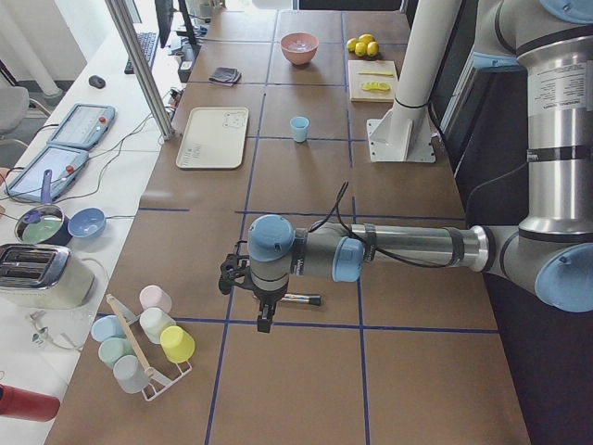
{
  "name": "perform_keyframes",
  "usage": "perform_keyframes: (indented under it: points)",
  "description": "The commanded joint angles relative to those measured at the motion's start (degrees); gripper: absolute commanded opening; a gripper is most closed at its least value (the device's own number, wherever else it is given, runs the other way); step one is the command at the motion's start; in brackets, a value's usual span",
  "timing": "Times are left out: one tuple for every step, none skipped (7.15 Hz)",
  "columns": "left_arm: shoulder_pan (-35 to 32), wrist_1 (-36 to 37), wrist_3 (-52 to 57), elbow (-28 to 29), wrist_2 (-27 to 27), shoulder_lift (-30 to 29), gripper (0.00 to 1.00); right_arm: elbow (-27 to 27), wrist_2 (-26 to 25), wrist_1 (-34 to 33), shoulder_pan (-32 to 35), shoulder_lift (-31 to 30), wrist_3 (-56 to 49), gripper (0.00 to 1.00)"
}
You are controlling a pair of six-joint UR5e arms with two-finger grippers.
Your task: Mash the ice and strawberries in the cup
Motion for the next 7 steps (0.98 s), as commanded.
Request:
perform_keyframes:
  points:
    - [0.00, 0.17, -0.09, 0.38, 0.20, 0.09, 1.00, 0.02, 0.04, 0.04, 0.00, 0.05, 0.07, 0.99]
    - [0.00, 0.26, -0.09, 0.47, 0.20, 0.44, 1.00, 0.02, -0.04, 0.04, 0.00, 0.05, -0.11, 0.99]
    - [0.09, 0.00, -0.09, 0.29, 0.20, 0.79, 1.00, 0.02, -0.13, 0.04, 0.00, 0.13, -0.19, 0.99]
    - [0.09, 0.09, -0.09, 0.29, 0.29, 0.79, 1.00, 0.02, -0.13, 0.04, -0.09, 0.14, -0.19, 0.99]
    - [0.09, 0.09, -0.09, 0.38, 0.29, 0.79, 1.00, 0.02, -0.13, 0.04, 0.00, 0.14, -0.19, 0.99]
    - [0.09, 0.09, -0.09, 0.38, 0.29, 0.79, 1.00, 0.02, -0.13, 0.04, 0.00, 0.14, -0.28, 0.99]
    - [0.09, 0.18, -0.09, 0.38, 0.29, 0.88, 1.00, 0.02, -0.13, 0.04, 0.00, 0.05, -0.37, 0.99]
